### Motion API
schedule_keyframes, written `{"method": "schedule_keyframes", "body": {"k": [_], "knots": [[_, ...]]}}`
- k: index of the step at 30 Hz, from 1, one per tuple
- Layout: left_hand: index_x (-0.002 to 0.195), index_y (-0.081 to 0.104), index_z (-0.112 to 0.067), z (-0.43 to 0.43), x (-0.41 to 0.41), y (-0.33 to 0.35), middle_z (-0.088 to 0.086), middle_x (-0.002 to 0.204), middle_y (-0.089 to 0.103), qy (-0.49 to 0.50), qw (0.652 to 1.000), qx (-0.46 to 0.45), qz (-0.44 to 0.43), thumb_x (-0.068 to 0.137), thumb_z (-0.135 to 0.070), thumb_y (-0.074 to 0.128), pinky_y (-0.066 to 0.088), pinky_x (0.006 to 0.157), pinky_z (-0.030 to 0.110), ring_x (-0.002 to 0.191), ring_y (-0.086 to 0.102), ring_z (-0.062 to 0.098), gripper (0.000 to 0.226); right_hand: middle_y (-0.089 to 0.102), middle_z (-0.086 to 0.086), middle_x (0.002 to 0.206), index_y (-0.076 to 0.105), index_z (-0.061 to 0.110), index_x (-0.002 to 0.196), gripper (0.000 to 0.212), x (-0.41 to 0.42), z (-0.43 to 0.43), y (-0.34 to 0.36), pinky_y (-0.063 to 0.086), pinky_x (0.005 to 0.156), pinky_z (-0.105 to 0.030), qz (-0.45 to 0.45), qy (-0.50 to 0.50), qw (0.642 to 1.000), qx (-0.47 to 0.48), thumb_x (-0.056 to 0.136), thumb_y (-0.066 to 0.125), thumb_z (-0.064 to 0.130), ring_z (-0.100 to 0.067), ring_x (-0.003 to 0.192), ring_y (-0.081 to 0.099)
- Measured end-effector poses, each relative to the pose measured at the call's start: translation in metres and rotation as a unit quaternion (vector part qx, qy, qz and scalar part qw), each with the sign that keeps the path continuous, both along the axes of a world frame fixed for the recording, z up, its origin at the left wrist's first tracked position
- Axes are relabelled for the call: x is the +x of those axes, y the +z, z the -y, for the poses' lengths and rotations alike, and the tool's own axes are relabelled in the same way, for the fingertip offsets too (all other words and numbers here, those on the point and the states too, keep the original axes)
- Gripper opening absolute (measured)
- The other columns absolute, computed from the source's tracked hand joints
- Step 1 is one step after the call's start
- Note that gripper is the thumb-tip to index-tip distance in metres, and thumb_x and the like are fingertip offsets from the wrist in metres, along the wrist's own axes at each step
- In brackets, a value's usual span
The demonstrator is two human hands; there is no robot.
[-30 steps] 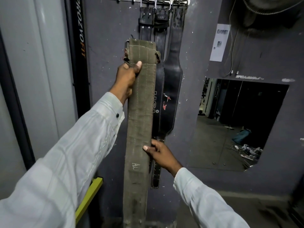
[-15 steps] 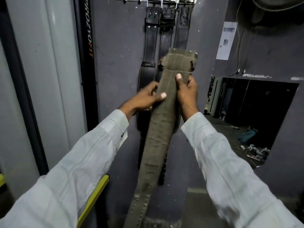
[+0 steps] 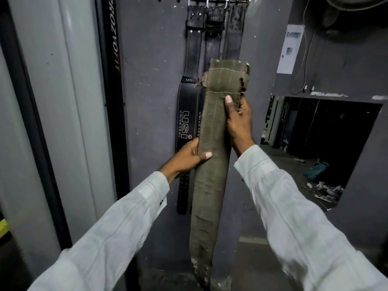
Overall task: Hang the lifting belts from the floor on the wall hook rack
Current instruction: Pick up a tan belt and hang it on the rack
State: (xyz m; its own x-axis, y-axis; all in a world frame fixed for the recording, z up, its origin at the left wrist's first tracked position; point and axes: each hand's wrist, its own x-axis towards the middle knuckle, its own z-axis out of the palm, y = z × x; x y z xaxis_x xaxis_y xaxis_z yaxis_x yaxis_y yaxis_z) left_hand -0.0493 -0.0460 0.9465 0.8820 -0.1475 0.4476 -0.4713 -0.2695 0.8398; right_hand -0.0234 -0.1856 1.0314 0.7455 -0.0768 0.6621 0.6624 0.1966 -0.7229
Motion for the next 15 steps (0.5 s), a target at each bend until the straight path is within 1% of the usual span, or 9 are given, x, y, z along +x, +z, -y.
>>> {"method": "schedule_keyframes", "body": {"k": [1, 2, 4, 5, 6, 8, 10, 13, 15], "knots": [[0.130, 0.051, -0.003, 0.000, 0.001, -0.003, 0.010, 0.124, 0.064, 0.003, 1.000, 0.009, -0.012, 0.095, -0.001, 0.059, 0.056, 0.092, 0.023, 0.098, 0.068, 0.005, 0.037, 0.070, -0.011, 0.123, 0.061, 0.009, 0.127, 0.029, 0.000, 0.000, 0.003, 0.056, 0.099, -0.042, 0.012, -0.002, 1.000, -0.007, 0.100, 0.058, 0.021, -0.023, 0.112, 0.068], [0.129, 0.054, -0.005, 0.000, 0.002, -0.005, 0.008, 0.125, 0.066, 0.021, 1.000, 0.011, -0.006, 0.093, -0.004, 0.061, 0.055, 0.096, 0.029, 0.100, 0.068, 0.007, 0.037, 0.069, -0.012, 0.125, 0.060, 0.006, 0.130, 0.032, 0.000, -0.001, 0.005, 0.055, 0.100, -0.040, 0.020, -0.004, 1.000, -0.013, 0.100, 0.058, 0.019, -0.022, 0.114, 0.067], [0.127, 0.058, -0.015, 0.001, 0.003, -0.005, 0.005, 0.124, 0.069, 0.065, 0.998, 0.013, 0.015, 0.087, -0.020, 0.065, 0.051, 0.104, 0.042, 0.111, 0.067, 0.016, 0.041, 0.068, -0.012, 0.127, 0.057, 0.002, 0.132, 0.035, 0.000, -0.001, 0.008, 0.055, 0.101, -0.038, 0.029, -0.012, 0.999, -0.013, 0.101, 0.057, 0.016, -0.019, 0.114, 0.066], [0.127, 0.059, -0.018, 0.002, 0.002, -0.005, 0.004, 0.123, 0.070, 0.075, 0.997, 0.009, 0.020, 0.084, -0.025, 0.065, 0.050, 0.105, 0.044, 0.113, 0.067, 0.018, 0.044, 0.068, -0.013, 0.127, 0.057, 0.002, 0.132, 0.035, 0.000, -0.002, 0.010, 0.054, 0.102, -0.040, 0.031, -0.014, 0.999, -0.014, 0.100, 0.057, 0.016, -0.020, 0.115, 0.066], [0.127, 0.059, -0.018, 0.001, 0.000, -0.006, 0.003, 0.122, 0.070, 0.071, 0.997, 0.000, 0.017, 0.084, -0.026, 0.066, 0.050, 0.105, 0.045, 0.114, 0.066, 0.019, 0.044, 0.068, -0.013, 0.126, 0.058, 0.002, 0.131, 0.035, 0.001, -0.002, 0.011, 0.054, 0.102, -0.041, 0.033, -0.015, 0.999, -0.016, 0.100, 0.057, 0.017, -0.021, 0.116, 0.066], [0.127, 0.055, -0.009, 0.000, -0.006, -0.013, 0.008, 0.123, 0.068, 0.035, 0.999, -0.019, -0.018, 0.091, -0.012, 0.066, 0.050, 0.104, 0.045, 0.112, 0.065, 0.021, 0.038, 0.069, -0.010, 0.124, 0.059, 0.002, 0.130, 0.034, 0.000, -0.003, 0.014, 0.054, 0.101, -0.040, 0.039, -0.023, 0.999, -0.018, 0.100, 0.058, 0.018, -0.019, 0.113, 0.067], [0.128, 0.054, -0.002, -0.003, -0.008, -0.025, 0.012, 0.125, 0.066, 0.015, 0.998, -0.008, -0.054, 0.092, -0.001, 0.063, 0.050, 0.104, 0.043, 0.112, 0.064, 0.022, 0.037, 0.069, -0.009, 0.122, 0.059, 0.001, 0.130, 0.033, 0.001, -0.004, 0.016, 0.055, 0.100, -0.037, 0.042, -0.026, 0.999, -0.012, 0.100, 0.057, 0.016, -0.015, 0.110, 0.067], [0.122, 0.062, -0.014, -0.007, -0.005, -0.039, 0.005, 0.121, 0.071, 0.055, 0.998, 0.011, -0.034, 0.086, -0.015, 0.067, 0.050, 0.105, 0.044, 0.113, 0.067, 0.018, 0.037, 0.069, -0.013, 0.125, 0.058, 0.000, 0.130, 0.034, 0.000, -0.009, 0.013, 0.053, 0.103, -0.041, 0.048, -0.027, 0.998, -0.010, 0.100, 0.057, 0.015, -0.019, 0.114, 0.067], [0.121, 0.062, -0.017, -0.009, -0.007, -0.042, 0.004, 0.122, 0.070, 0.057, 0.998, 0.008, -0.034, 0.087, -0.016, 0.067, 0.050, 0.105, 0.043, 0.113, 0.067, 0.018, 0.034, 0.069, -0.010, 0.120, 0.060, 0.003, 0.125, 0.027, -0.001, -0.011, 0.010, 0.054, 0.102, -0.036, 0.048, -0.028, 0.998, -0.008, 0.100, 0.056, 0.012, -0.012, 0.108, 0.067]]}}
